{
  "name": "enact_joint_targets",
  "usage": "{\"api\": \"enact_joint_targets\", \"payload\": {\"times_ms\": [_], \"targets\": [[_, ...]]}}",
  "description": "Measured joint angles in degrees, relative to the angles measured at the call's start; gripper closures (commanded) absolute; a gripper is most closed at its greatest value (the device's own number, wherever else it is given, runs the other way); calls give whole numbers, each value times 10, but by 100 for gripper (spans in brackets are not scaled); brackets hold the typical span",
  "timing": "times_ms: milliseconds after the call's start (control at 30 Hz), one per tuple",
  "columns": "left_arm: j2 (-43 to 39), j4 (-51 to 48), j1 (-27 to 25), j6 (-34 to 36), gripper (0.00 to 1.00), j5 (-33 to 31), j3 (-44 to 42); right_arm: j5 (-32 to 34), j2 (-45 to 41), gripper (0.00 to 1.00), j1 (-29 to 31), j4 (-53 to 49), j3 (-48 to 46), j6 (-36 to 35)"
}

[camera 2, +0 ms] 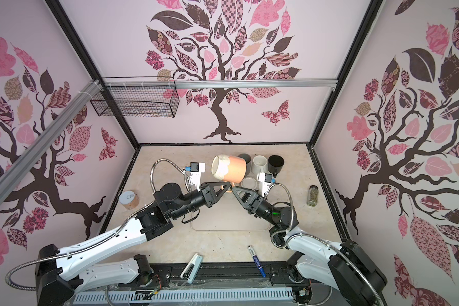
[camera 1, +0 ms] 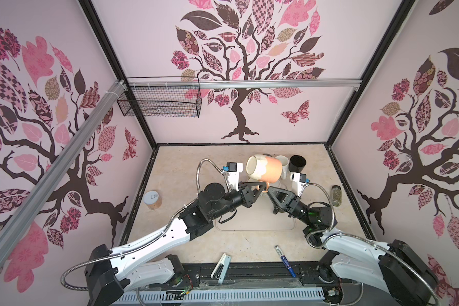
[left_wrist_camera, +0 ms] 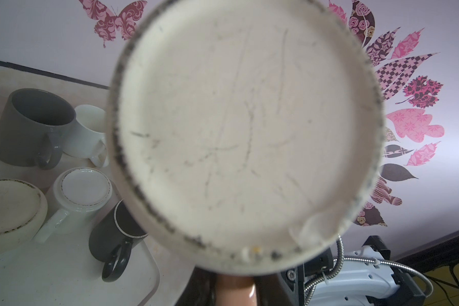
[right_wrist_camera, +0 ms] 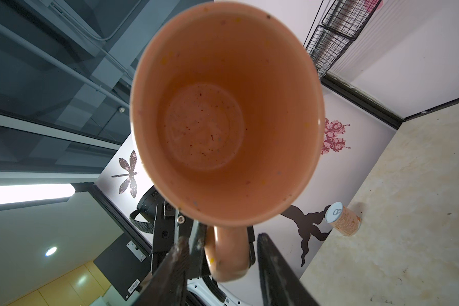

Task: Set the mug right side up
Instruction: 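Grasp the peach mug's handle with right gripper while left gripper holds it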

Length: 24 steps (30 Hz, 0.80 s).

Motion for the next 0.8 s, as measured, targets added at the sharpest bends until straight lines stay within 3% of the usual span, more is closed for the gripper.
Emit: {"api": "enact_joint_targets", "payload": {"times_ms": [100,267,300,400,467,633,700,800], "targets": [[0,0,0,-1,100,6,0,-7,4,61,0,1,8,1],[-1,10,2,-11,100,18,0,-12,10,80,-4,3,15,10],[-2,12,2,-11,100,18,-1,-12,12,89,-4,5,16,12],[-2,19,3,-13,100,22,-2,-15,12,92,-5,7,19,21],[-2,23,3,-14,100,23,-2,-18,12,100,-7,7,22,21],[-3,30,4,-8,100,25,-2,-24,12,100,-9,4,30,20],[-9,24,4,-3,89,20,-2,-32,12,100,-9,-4,37,18],[-25,2,3,9,82,9,-1,-46,11,100,-9,-24,50,9]]}}
